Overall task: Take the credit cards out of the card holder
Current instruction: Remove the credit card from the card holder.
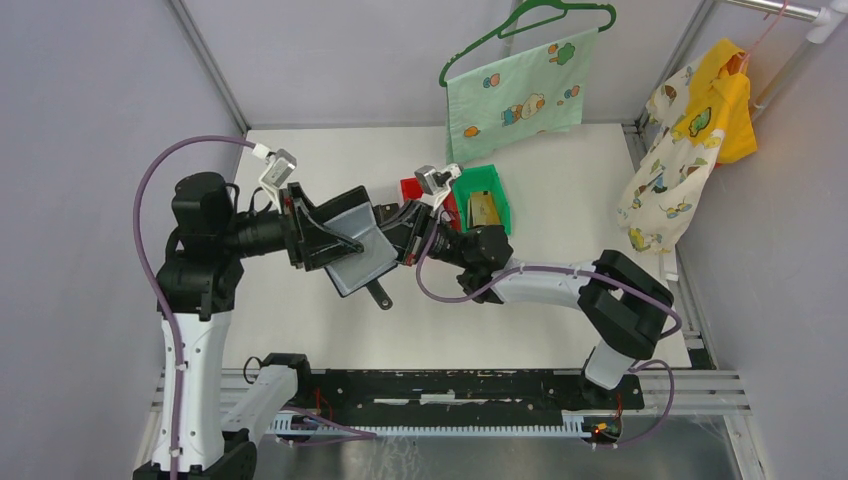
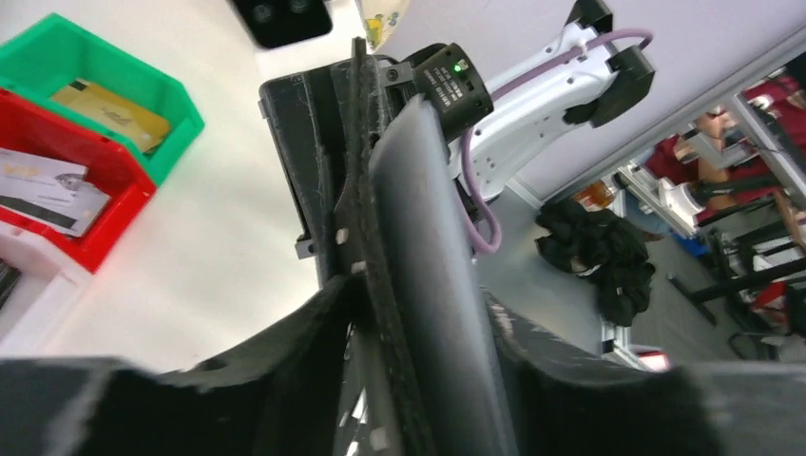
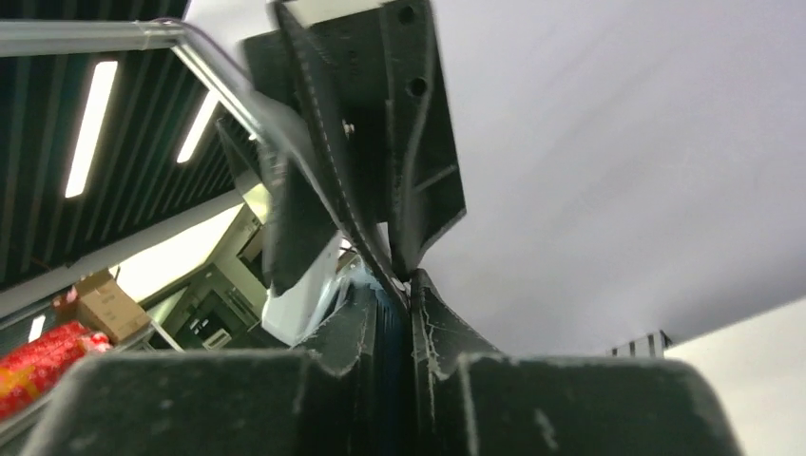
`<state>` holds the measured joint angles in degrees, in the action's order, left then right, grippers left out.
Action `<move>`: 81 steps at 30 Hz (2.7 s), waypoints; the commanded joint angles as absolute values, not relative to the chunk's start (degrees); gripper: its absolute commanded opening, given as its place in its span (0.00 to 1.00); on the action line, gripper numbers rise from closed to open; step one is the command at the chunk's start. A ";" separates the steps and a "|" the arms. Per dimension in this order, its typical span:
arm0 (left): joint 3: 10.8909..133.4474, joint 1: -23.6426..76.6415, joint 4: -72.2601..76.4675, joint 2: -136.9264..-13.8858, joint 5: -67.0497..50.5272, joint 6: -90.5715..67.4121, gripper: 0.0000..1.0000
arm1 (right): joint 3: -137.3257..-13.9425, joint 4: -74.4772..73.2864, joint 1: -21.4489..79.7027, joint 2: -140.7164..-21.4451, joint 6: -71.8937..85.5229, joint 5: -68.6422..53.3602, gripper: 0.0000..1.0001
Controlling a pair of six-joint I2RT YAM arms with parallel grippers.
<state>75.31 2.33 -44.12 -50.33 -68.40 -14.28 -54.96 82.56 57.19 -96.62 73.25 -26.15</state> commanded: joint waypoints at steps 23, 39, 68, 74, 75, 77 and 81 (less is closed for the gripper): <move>70.90 2.29 -43.90 -34.92 -50.90 32.50 0.83 | -65.92 15.23 59.71 -80.47 50.72 -0.52 0.00; 60.97 -3.45 -50.23 -29.73 -59.69 47.67 0.76 | -78.00 4.64 68.28 -85.30 43.14 20.12 0.00; 53.91 -5.80 -42.42 -25.72 -54.41 56.30 0.61 | -82.39 6.01 69.78 -89.97 45.76 16.10 0.00; 53.53 -5.79 -43.41 -25.47 -55.22 58.72 0.61 | -82.10 6.43 69.82 -89.89 46.05 15.90 0.00; 53.53 -5.79 -43.34 -25.42 -54.54 59.07 0.60 | -81.76 6.41 69.79 -89.70 46.10 15.91 0.00; 53.44 -5.78 -42.75 -25.36 -52.95 59.41 0.58 | -80.66 7.24 69.77 -89.16 46.06 16.13 0.00; 54.05 -5.75 -40.95 -25.53 -50.96 57.93 0.56 | -79.85 7.45 69.77 -88.58 45.77 15.91 0.00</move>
<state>53.47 -5.43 -45.89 -25.69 -53.91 56.25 -78.94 2.96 69.38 -90.30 45.32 16.71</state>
